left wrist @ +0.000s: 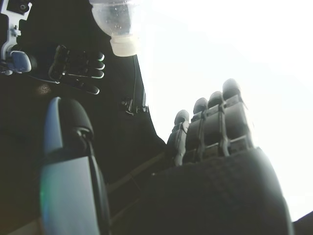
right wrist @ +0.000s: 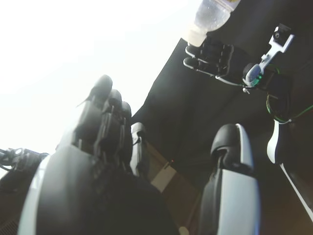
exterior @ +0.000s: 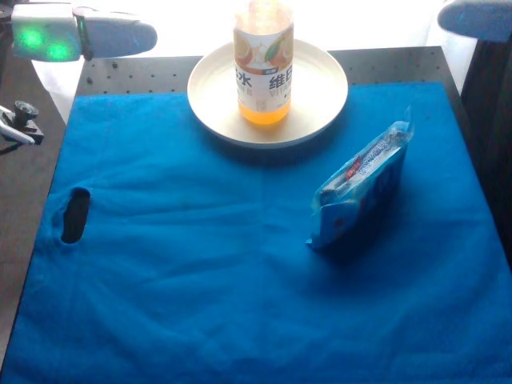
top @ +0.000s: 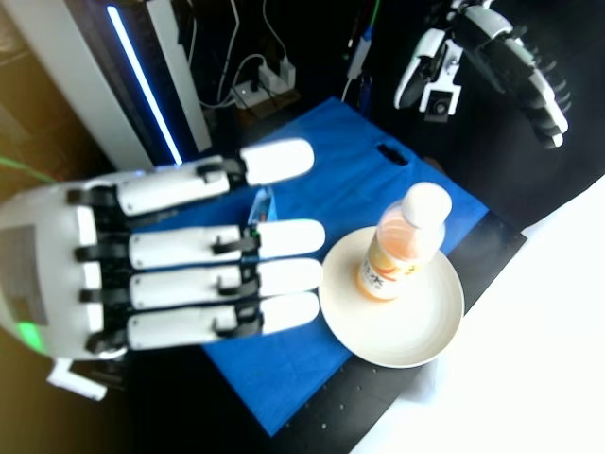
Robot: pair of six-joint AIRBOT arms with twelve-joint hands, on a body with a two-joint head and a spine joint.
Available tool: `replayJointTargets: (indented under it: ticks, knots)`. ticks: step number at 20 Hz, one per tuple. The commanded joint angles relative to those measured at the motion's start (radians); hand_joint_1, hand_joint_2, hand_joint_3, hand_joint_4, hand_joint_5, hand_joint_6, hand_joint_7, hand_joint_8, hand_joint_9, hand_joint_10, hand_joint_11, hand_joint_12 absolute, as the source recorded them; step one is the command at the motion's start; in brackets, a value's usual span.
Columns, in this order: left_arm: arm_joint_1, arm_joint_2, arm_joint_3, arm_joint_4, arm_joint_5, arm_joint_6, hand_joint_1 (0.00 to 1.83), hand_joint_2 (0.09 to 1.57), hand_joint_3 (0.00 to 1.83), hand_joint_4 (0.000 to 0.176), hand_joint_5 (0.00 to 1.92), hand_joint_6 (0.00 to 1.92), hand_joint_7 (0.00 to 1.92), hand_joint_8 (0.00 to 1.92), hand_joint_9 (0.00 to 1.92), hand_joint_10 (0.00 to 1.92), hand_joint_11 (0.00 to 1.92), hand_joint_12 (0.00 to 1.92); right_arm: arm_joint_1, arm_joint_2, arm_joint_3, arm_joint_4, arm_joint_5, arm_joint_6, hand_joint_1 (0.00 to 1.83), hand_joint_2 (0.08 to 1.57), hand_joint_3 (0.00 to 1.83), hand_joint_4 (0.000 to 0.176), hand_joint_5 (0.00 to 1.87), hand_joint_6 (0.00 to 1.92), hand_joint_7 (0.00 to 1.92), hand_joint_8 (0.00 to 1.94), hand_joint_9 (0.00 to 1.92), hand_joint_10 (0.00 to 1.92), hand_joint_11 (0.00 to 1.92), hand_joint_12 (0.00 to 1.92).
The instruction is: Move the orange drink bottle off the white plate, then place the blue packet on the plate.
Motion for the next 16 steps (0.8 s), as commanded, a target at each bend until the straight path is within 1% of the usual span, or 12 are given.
replayJointTargets:
  ticks: [1, 3, 4, 5, 6, 7, 8, 9, 13, 14, 15, 16]
  knots:
    - [-0.018, -0.007, 0.006, -0.035, -0.106, -0.008, 0.63, 0.86, 0.00, 0.000, 0.40, 0.00, 0.14, 0.01, 0.10, 0.01, 0.04, 0.28, 0.012, -0.004, 0.004, 0.034, 0.107, 0.011, 0.66, 0.83, 0.00, 0.133, 0.21, 0.00, 0.22, 0.00, 0.16, 0.01, 0.00, 0.49]
    - [-0.018, -0.011, 0.008, -0.029, -0.102, -0.010, 0.60, 0.86, 0.00, 0.000, 0.41, 0.00, 0.16, 0.01, 0.12, 0.02, 0.06, 0.28, 0.014, -0.007, 0.004, 0.032, 0.107, 0.011, 0.67, 0.82, 0.00, 0.145, 0.19, 0.00, 0.21, 0.00, 0.17, 0.01, 0.00, 0.56]
    - [-0.019, -0.011, 0.009, -0.027, -0.099, -0.013, 0.60, 0.86, 0.00, 0.000, 0.40, 0.00, 0.16, 0.01, 0.13, 0.02, 0.07, 0.28, 0.014, -0.007, 0.004, 0.032, 0.107, 0.011, 0.70, 0.81, 0.00, 0.157, 0.20, 0.00, 0.22, 0.00, 0.17, 0.00, 0.00, 0.55]
    - [-0.024, -0.013, 0.013, -0.020, -0.085, -0.015, 0.60, 0.85, 0.00, 0.001, 0.39, 0.00, 0.15, 0.01, 0.12, 0.01, 0.06, 0.28, 0.014, -0.007, 0.004, 0.033, 0.107, 0.011, 0.71, 0.81, 0.00, 0.154, 0.20, 0.00, 0.22, 0.00, 0.17, 0.00, 0.00, 0.55]
    - [-0.025, -0.015, 0.014, -0.018, -0.081, -0.015, 0.60, 0.84, 0.00, 0.019, 0.36, 0.00, 0.15, 0.01, 0.13, 0.02, 0.07, 0.28, 0.014, -0.008, 0.004, 0.033, 0.107, 0.011, 0.73, 0.82, 0.00, 0.158, 0.21, 0.00, 0.21, 0.00, 0.16, 0.00, 0.00, 0.51]
    - [-0.030, -0.021, 0.020, -0.013, -0.076, -0.019, 0.59, 0.84, 0.00, 0.015, 0.32, 0.00, 0.17, 0.01, 0.15, 0.02, 0.09, 0.29, 0.014, -0.009, 0.004, 0.032, 0.107, 0.011, 0.73, 0.82, 0.00, 0.162, 0.22, 0.01, 0.21, 0.00, 0.16, 0.00, 0.00, 0.51]
    - [-0.035, -0.026, 0.024, -0.007, -0.070, -0.023, 0.60, 0.83, 0.00, 0.009, 0.27, 0.00, 0.18, 0.01, 0.16, 0.02, 0.11, 0.30, 0.014, -0.009, 0.004, 0.032, 0.108, 0.011, 0.68, 0.83, 0.00, 0.173, 0.22, 0.00, 0.23, 0.00, 0.18, 0.00, 0.00, 0.58]
    - [-0.045, -0.034, 0.032, 0.005, -0.059, -0.032, 0.61, 0.83, 0.00, 0.002, 0.24, 0.00, 0.17, 0.00, 0.16, 0.01, 0.09, 0.37, 0.014, -0.009, 0.003, 0.032, 0.108, 0.011, 0.70, 0.83, 0.00, 0.175, 0.23, 0.00, 0.23, 0.00, 0.17, 0.00, 0.00, 0.59]
    - [-0.084, -0.106, 0.093, 0.034, 0.014, -0.064, 0.59, 0.69, 0.00, 0.000, 0.10, 0.00, 0.13, 0.00, 0.13, 0.00, 0.03, 0.27, 0.014, -0.010, -0.001, 0.028, 0.113, 0.011, 0.71, 0.89, 0.01, 0.176, 0.25, 0.00, 0.25, 0.00, 0.20, 0.01, 0.00, 0.67]
    - [-0.091, -0.143, 0.128, 0.034, 0.037, -0.082, 0.60, 0.64, 0.00, 0.006, 0.07, 0.00, 0.11, 0.00, 0.10, 0.00, 0.04, 0.20, 0.014, -0.010, -0.003, 0.024, 0.119, 0.011, 0.72, 0.88, 0.00, 0.176, 0.25, 0.00, 0.25, 0.00, 0.19, 0.01, 0.00, 0.67]
    - [-0.098, -0.167, 0.152, 0.034, 0.055, -0.094, 0.57, 0.59, 0.00, 0.021, 0.04, 0.00, 0.06, 0.00, 0.02, 0.00, 0.01, 0.15, 0.014, -0.010, -0.005, 0.019, 0.121, 0.011, 0.74, 0.89, 0.00, 0.176, 0.24, 0.00, 0.23, 0.00, 0.20, 0.01, 0.00, 0.65]
    - [-0.106, -0.189, 0.176, 0.034, 0.076, -0.102, 0.55, 0.57, 0.00, 0.023, 0.02, 0.00, 0.03, 0.00, 0.00, 0.00, 0.00, 0.09, 0.014, -0.010, -0.007, 0.014, 0.122, 0.011, 0.74, 0.90, 0.00, 0.175, 0.21, 0.00, 0.22, 0.00, 0.20, 0.01, 0.00, 0.65]
